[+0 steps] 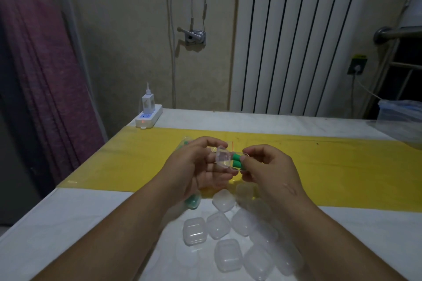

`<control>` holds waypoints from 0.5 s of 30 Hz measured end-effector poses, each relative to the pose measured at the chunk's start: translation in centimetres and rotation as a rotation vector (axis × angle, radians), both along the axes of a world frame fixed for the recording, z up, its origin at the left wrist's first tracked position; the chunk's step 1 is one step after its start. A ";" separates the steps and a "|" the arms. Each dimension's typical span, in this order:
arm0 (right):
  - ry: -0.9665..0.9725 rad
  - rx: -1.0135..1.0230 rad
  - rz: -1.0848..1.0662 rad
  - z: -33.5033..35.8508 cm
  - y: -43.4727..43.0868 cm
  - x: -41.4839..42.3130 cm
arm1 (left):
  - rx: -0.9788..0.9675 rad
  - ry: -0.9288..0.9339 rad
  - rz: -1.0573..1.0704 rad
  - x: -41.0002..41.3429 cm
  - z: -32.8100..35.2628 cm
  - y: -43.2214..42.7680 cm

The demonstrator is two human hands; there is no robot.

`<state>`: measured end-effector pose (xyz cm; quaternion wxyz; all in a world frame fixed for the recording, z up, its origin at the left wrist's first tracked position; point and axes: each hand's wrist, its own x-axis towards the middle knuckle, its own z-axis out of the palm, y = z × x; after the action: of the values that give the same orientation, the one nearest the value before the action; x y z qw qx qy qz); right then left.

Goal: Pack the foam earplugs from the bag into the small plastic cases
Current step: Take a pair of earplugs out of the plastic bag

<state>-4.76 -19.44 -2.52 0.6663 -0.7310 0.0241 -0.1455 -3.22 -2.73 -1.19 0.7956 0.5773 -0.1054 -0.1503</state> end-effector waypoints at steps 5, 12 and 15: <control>0.020 0.158 0.118 -0.1 0.5 -0.2 | 0.130 -0.109 0.051 -0.3 -0.2 -0.2; 0.032 0.071 0.154 -0.1 0.6 -0.6 | 0.212 -0.191 0.117 0.0 -0.4 0.1; -0.027 -0.050 0.024 0.3 0.2 -0.3 | 0.296 -0.273 0.260 0.4 -0.4 0.0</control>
<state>-5.01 -19.23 -2.25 0.6497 -0.7457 0.0025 -0.1478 -2.82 -2.75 -1.58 0.6934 0.7112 -0.1139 0.0190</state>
